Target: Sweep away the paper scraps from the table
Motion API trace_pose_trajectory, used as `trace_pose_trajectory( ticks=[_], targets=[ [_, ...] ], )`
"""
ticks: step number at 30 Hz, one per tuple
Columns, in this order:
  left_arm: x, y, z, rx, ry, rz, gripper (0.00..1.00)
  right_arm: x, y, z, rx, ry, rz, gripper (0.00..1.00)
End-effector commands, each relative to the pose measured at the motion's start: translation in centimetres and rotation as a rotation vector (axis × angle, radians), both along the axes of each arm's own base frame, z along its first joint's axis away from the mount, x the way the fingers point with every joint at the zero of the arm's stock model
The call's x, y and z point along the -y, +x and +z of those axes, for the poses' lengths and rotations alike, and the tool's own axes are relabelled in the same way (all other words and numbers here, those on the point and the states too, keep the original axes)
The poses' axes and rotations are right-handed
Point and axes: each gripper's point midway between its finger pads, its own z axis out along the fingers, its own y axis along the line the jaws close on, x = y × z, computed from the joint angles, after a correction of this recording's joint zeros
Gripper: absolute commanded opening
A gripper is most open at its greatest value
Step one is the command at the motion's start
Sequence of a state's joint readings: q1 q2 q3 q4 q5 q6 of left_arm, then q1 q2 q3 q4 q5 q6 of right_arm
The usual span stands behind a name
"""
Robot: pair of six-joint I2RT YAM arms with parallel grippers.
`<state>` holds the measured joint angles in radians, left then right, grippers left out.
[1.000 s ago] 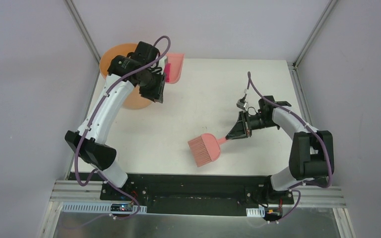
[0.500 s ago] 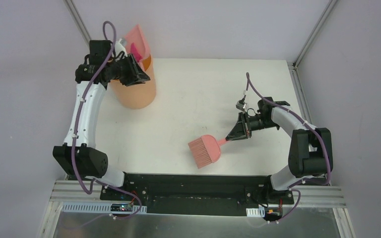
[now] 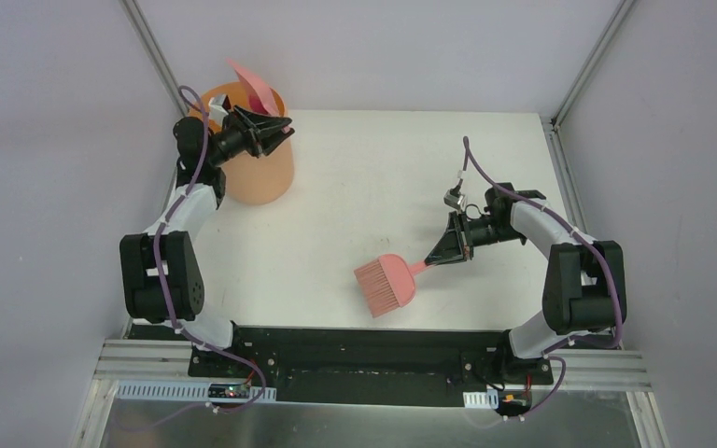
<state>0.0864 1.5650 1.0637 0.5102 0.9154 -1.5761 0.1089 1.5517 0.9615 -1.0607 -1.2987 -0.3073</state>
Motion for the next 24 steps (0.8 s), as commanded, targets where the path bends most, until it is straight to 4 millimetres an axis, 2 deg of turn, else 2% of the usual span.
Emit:
trace_pose_trajectory(
  ticks=[1,8,10,13,15,17,18,21,24],
  targets=[
    [0.4,-3.6,8.2,0.286,-0.069,-0.066,0.0,-0.3,0.4,1.7,0.08,0.057,0.007,0.0],
    [0.8,-4.8,9.0,0.349,0.085,-0.079,0.0,-0.3,0.6,1.5,0.07,0.053,0.006,0.0],
    [0.8,-4.9,9.8,0.396,0.045,-0.072,0.0,-0.3,0.6,1.5,0.07,0.053,0.006,0.0],
    [0.7,-4.5,9.5,0.37,-0.015,-0.087,0.0,-0.3,0.5,1.5,0.07,0.054,0.007,0.0],
    [1.0,-4.8,9.1,0.372,0.025,-0.106,0.0,-0.3,0.6,1.5,0.075,0.053,0.006,0.0],
    [1.9,-5.7,9.1,0.401,0.11,-0.126,0.0,-0.3,0.6,1.6,0.076,0.052,0.005,0.0],
    [2.7,-6.3,8.3,0.356,0.147,-0.143,0.0,-0.3,0.6,1.5,0.076,0.051,0.006,0.0],
    [6.9,-9.7,7.4,0.382,0.3,-0.244,0.0,-0.3,0.8,1.5,0.07,0.049,0.005,0.0],
    [8.8,-12.5,5.3,0.36,0.498,-0.309,0.0,-0.1,1.3,1.1,0.056,0.031,-0.004,0.0]
  ],
)
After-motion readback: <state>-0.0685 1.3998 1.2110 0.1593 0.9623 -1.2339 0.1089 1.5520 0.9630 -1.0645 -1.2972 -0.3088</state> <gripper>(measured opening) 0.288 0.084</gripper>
